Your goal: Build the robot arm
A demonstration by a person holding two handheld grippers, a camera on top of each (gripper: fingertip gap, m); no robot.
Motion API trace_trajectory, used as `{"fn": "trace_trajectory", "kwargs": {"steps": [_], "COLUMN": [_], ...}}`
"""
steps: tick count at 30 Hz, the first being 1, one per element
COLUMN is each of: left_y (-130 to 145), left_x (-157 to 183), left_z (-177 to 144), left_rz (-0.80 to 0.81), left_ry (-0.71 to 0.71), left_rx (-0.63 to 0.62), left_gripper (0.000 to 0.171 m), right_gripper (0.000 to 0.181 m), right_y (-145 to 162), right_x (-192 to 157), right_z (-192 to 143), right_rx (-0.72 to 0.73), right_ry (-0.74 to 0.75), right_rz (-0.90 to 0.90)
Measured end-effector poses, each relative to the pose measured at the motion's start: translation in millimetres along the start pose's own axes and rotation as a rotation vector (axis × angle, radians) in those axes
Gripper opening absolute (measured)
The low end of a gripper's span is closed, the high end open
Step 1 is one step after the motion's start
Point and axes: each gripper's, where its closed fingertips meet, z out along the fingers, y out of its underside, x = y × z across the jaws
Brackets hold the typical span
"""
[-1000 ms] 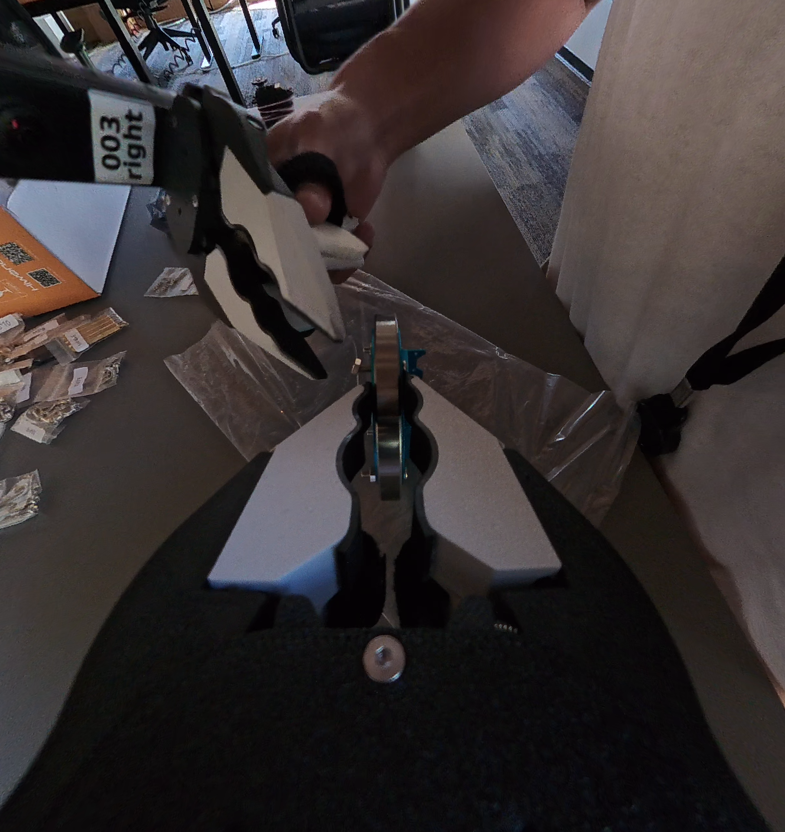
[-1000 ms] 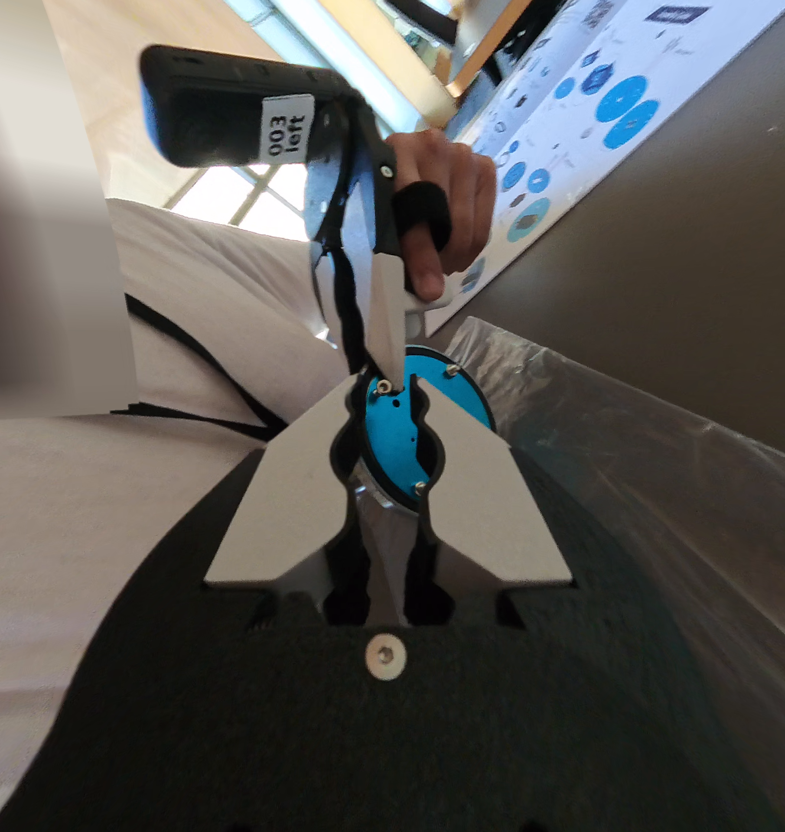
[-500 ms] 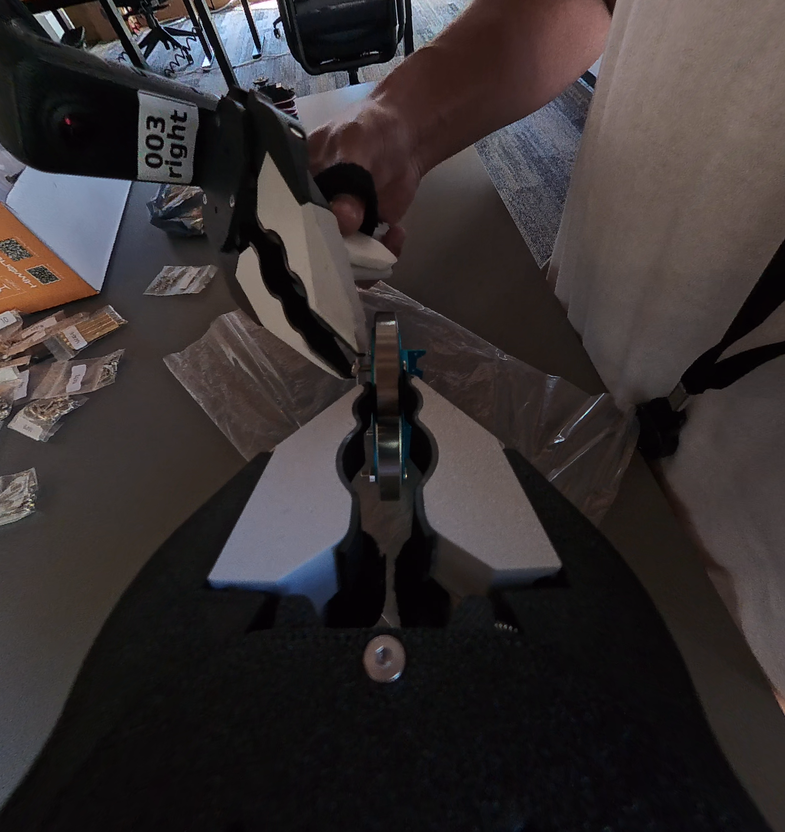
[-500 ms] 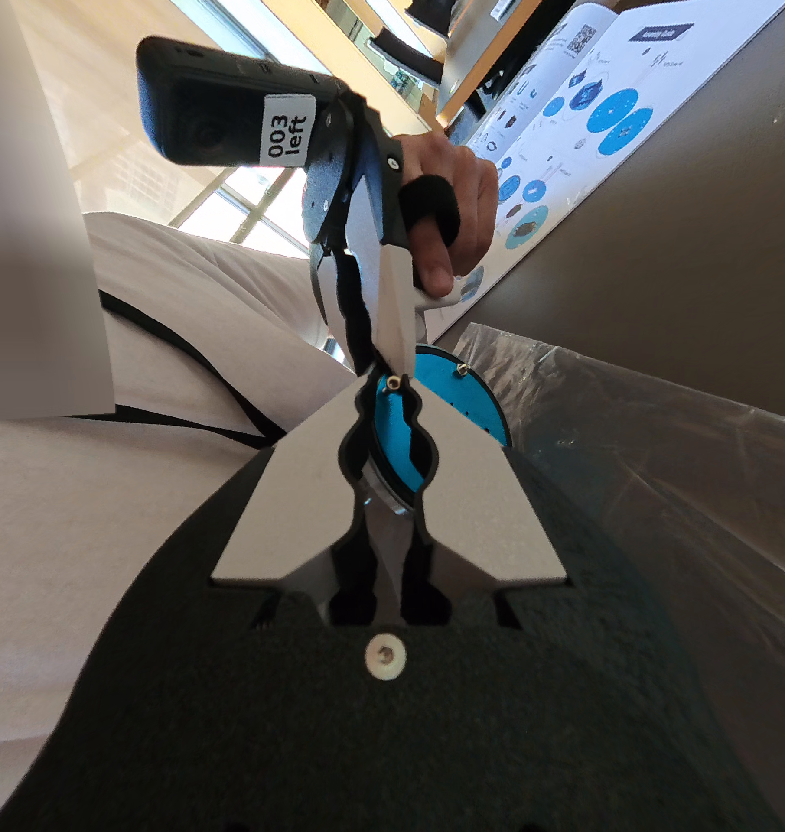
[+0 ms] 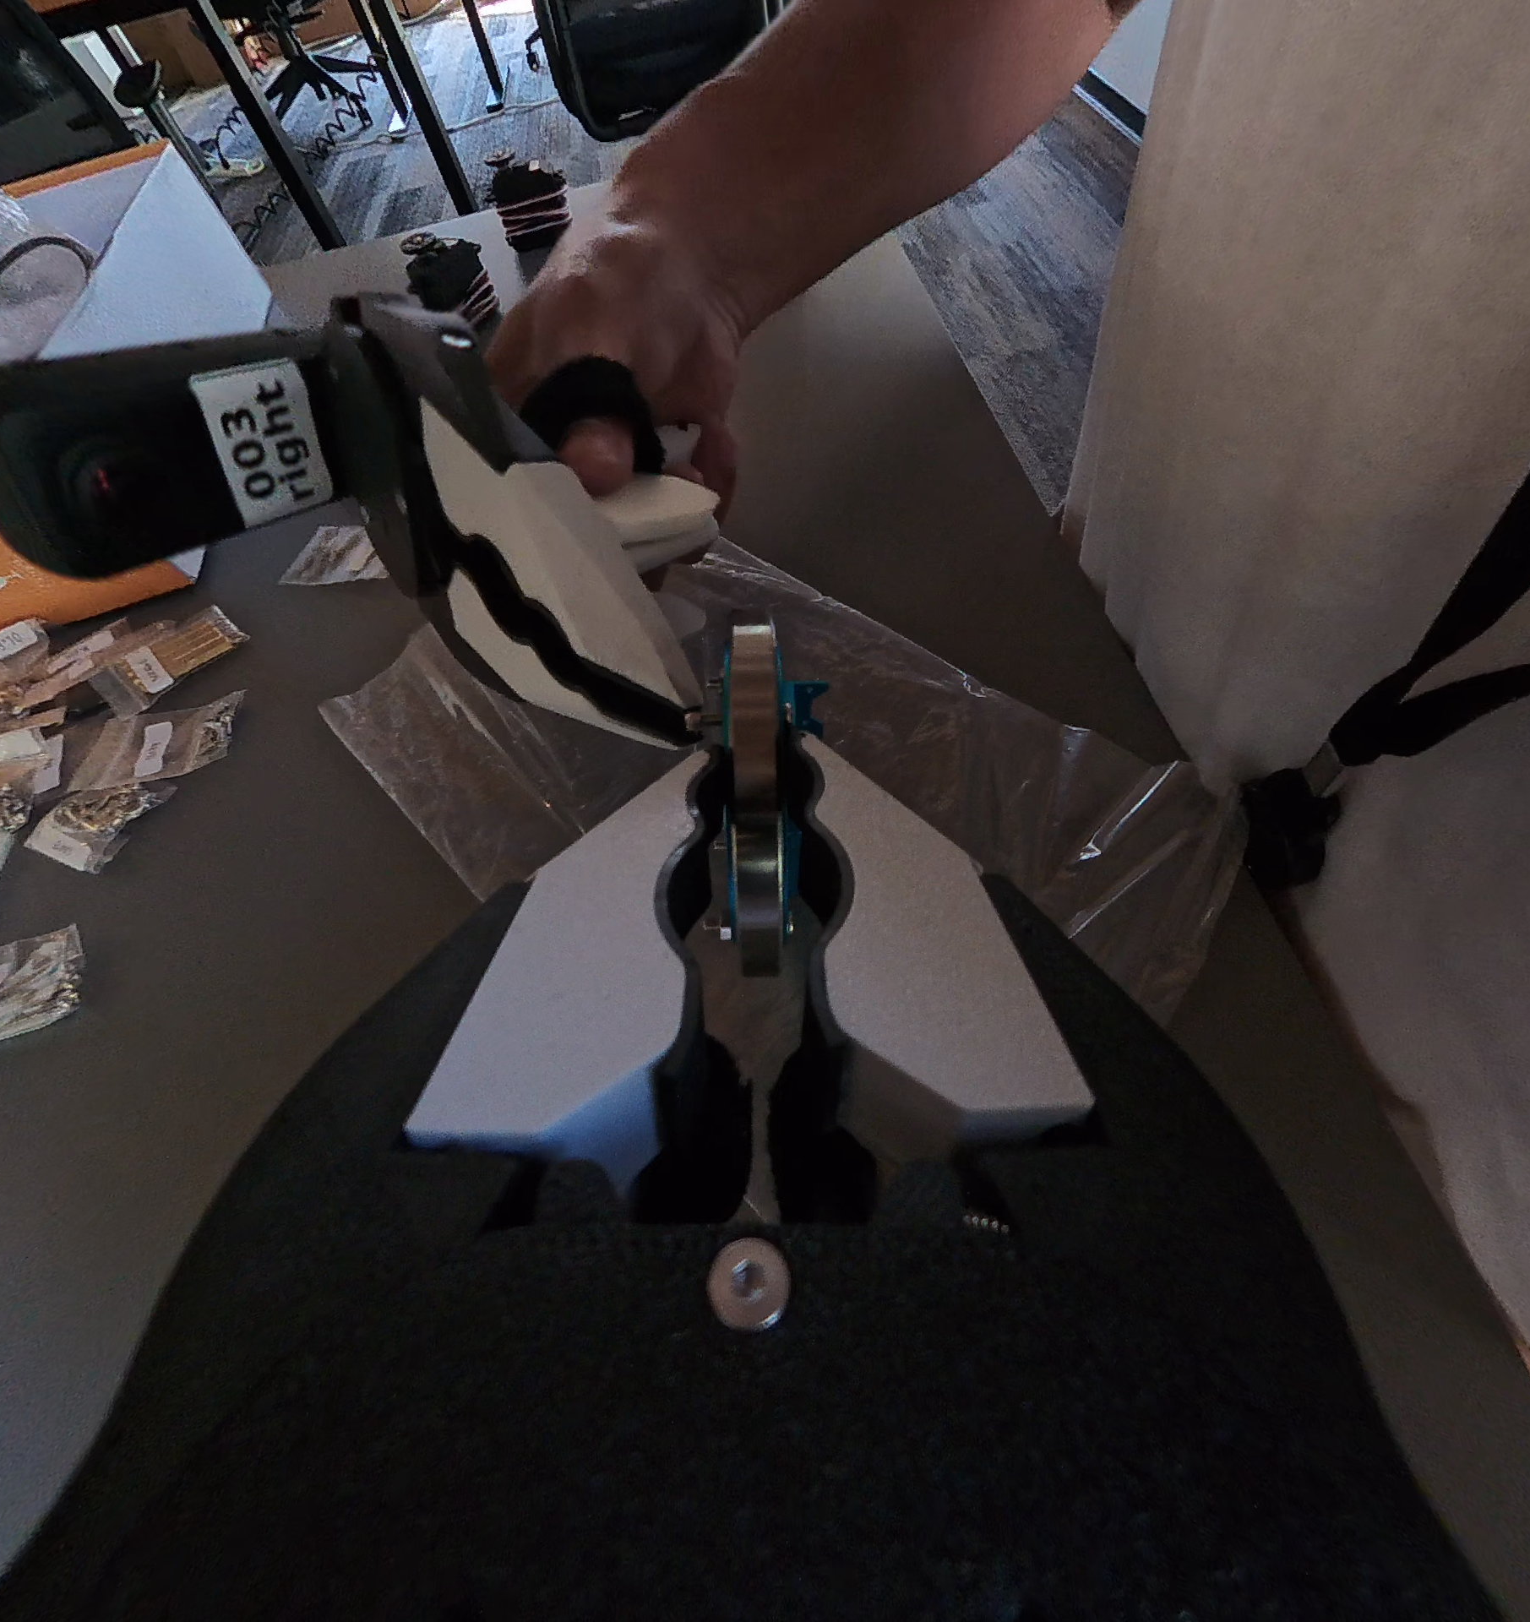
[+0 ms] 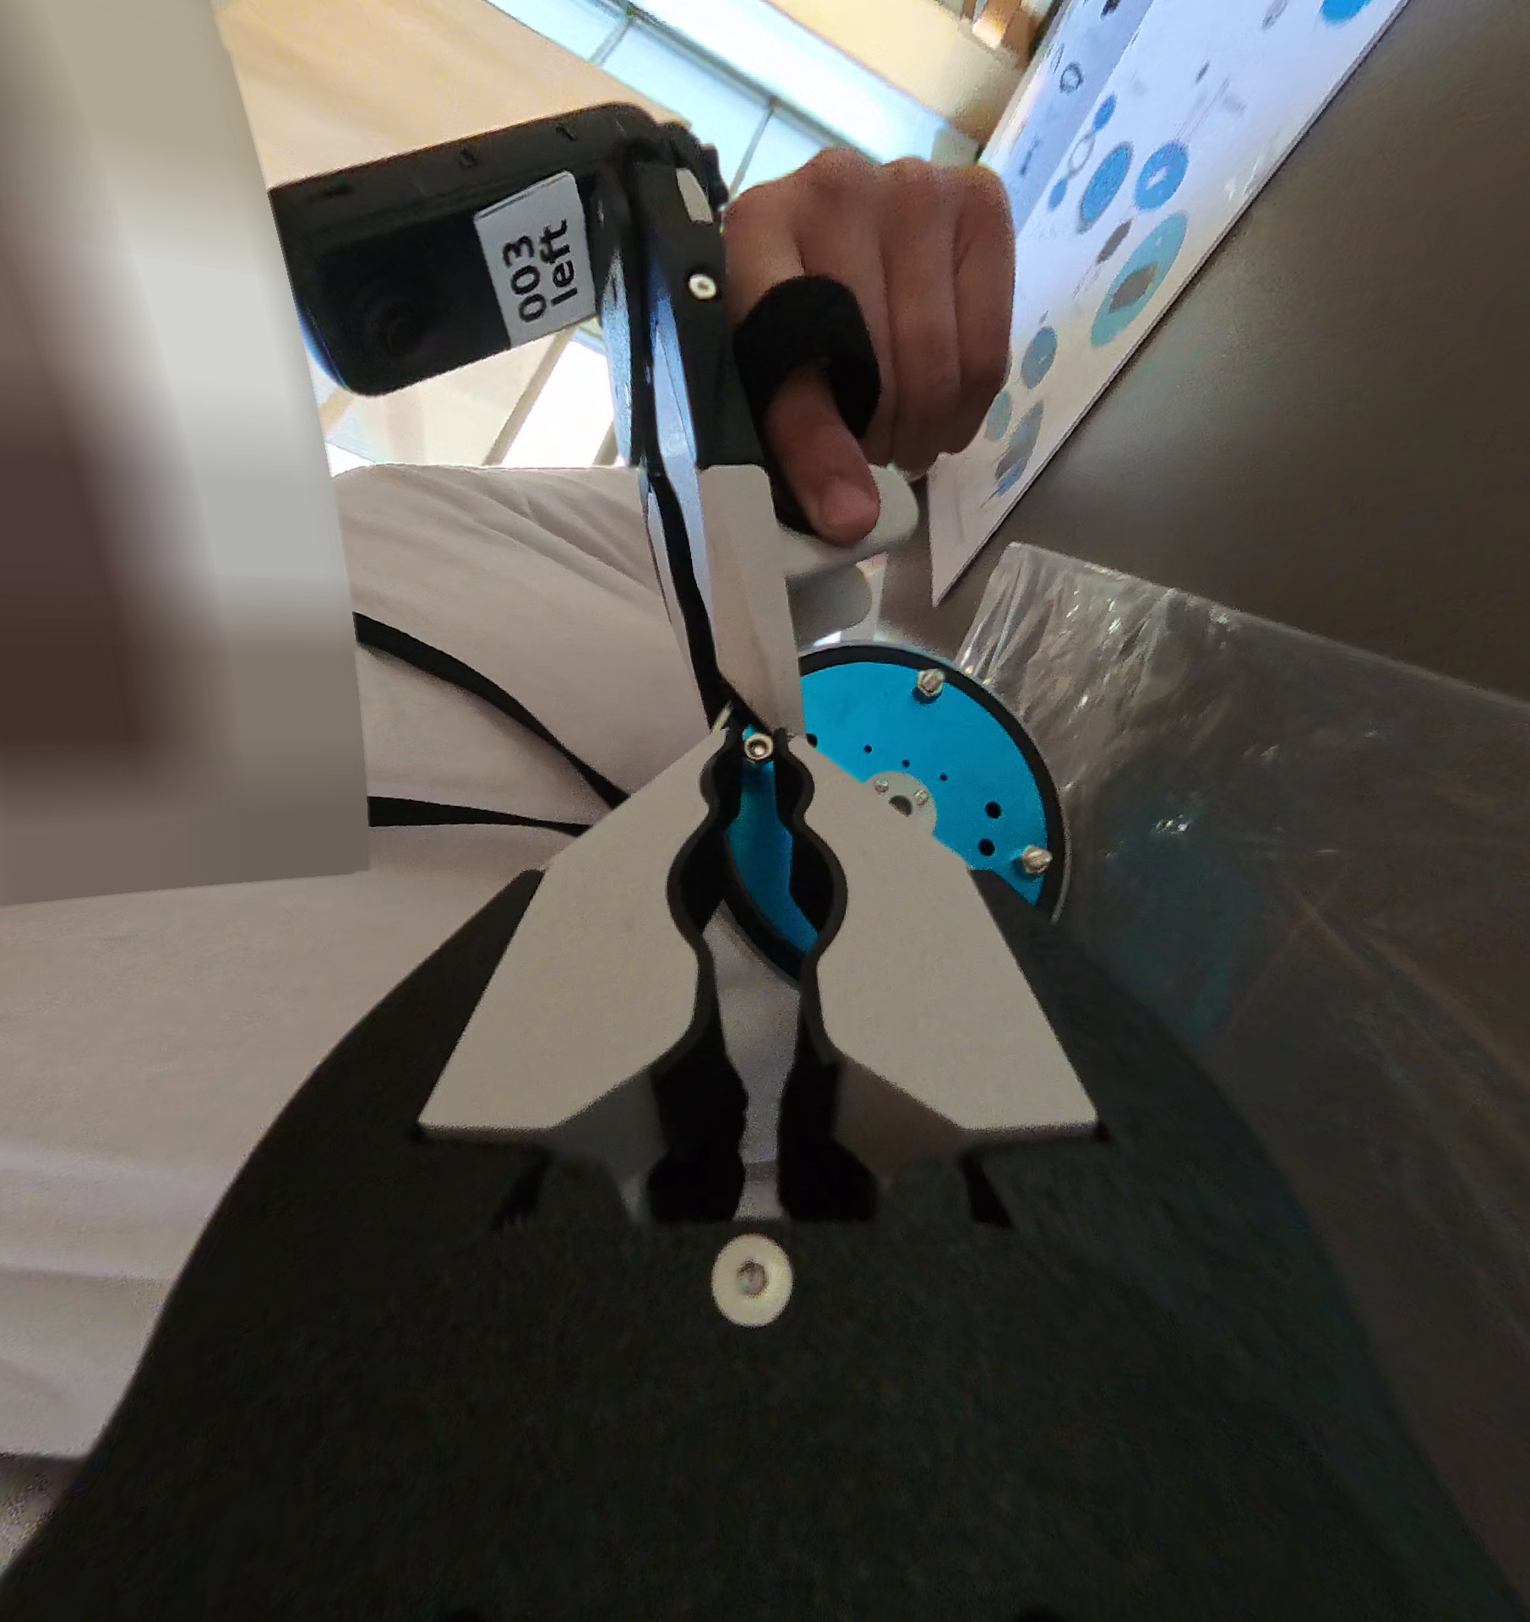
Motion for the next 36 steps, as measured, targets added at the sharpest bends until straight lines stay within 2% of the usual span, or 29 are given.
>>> {"fn": "trace_trajectory", "kwargs": {"steps": [2,8,13,16,20,24,30,36], "left_y": [-0.3,-0.3,0.2,-0.3,-0.4,-0.5,-0.7,0.4], "left_x": [1.7,0.3,-2.3,-1.1,-0.1,-0.8,-0.2,0.0], "left_z": [0.4,0.2,-0.4,0.1,0.4,0.6,1.0,-0.2], "left_rz": [0.011,-0.004,-0.021,-0.020,0.005,0.001,0.012,0.005], "left_ry": [0.004,0.012,0.006,0.015,0.013,0.009,0.006,0.006], "left_rx": [-0.001,0.011,0.013,0.016,0.015,0.014,0.011,0.007], "left_gripper": [0.013,0.013,0.013,0.013,0.013,0.013,0.013,0.013], "right_gripper": [0.005,0.005,0.005,0.005,0.005,0.005,0.005,0.005], "right_y": [2.2,2.1,-1.0,0.3,-2.9,0.4,3.0,2.5], "right_x": [-1.1,-1.1,0.8,-1.7,-0.9,-0.7,-1.2,-0.7], "right_z": [0.9,0.2,-1.4,-2.3,-5.9,-2.9,-1.4,0.2], "right_rx": [-0.036,-0.094,-0.100,-0.100,-0.082,-0.139,-0.200,-0.191], "right_ry": [-0.018,-0.046,0.057,0.081,-0.008,-0.065,-0.096,-0.070], "right_rz": [0.007,-0.199,-0.342,-0.368,-0.259,-0.197,-0.073,0.044]}}
